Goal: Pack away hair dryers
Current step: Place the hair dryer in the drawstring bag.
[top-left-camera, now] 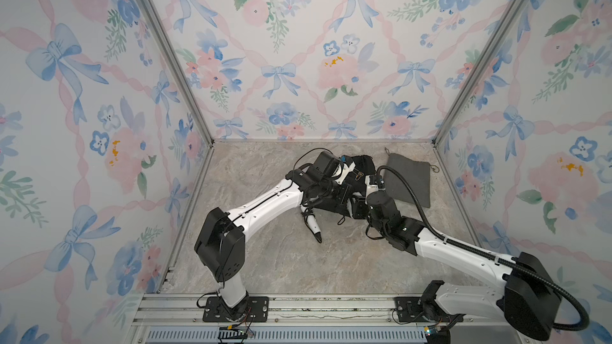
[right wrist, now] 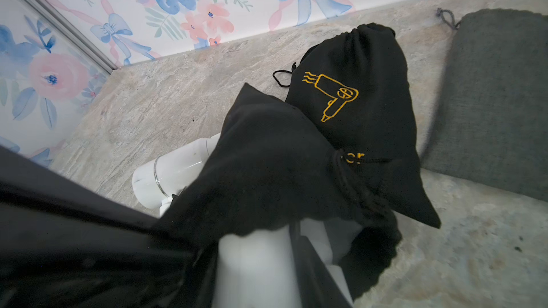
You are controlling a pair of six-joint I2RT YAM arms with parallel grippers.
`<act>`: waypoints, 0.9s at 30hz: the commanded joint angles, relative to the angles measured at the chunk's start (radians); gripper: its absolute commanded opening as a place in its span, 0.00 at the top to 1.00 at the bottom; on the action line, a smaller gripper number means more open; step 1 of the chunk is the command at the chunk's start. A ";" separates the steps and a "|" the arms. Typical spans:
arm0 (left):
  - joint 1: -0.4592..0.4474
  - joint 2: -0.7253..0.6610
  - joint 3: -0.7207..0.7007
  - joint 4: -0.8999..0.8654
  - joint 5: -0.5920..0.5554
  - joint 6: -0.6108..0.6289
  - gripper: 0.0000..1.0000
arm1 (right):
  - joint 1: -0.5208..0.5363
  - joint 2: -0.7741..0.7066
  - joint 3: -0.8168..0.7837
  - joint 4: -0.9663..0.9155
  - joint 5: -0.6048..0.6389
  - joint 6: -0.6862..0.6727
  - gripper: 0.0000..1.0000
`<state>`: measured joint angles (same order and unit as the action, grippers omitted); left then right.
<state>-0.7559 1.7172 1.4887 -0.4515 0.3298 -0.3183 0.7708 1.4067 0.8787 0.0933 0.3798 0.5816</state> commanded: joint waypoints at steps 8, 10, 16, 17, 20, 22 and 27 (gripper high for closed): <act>-0.007 -0.074 -0.052 -0.001 0.020 0.002 0.92 | -0.011 0.051 0.009 0.227 0.088 0.126 0.72; -0.004 -0.075 -0.096 0.002 0.006 0.005 0.92 | -0.015 0.040 0.015 0.227 0.088 0.132 0.72; 0.006 -0.064 -0.192 0.015 -0.019 0.004 0.93 | -0.028 -0.006 0.014 0.204 0.083 0.141 0.72; 0.006 -0.066 -0.194 0.018 -0.013 0.001 0.93 | -0.029 -0.008 0.013 0.202 0.087 0.144 0.72; 0.004 -0.078 -0.172 0.021 -0.002 -0.007 0.93 | -0.028 0.006 0.003 0.227 0.090 0.154 0.72; 0.003 -0.086 -0.146 0.022 0.001 -0.011 0.93 | -0.027 0.027 0.002 0.236 0.087 0.168 0.72; 0.006 -0.094 -0.072 0.021 0.024 -0.019 0.92 | -0.007 0.075 0.005 0.271 0.102 0.165 0.72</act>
<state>-0.7521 1.6554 1.3666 -0.4213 0.3225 -0.3202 0.7593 1.4456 0.8745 0.2554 0.4366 0.7334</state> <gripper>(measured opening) 0.077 0.383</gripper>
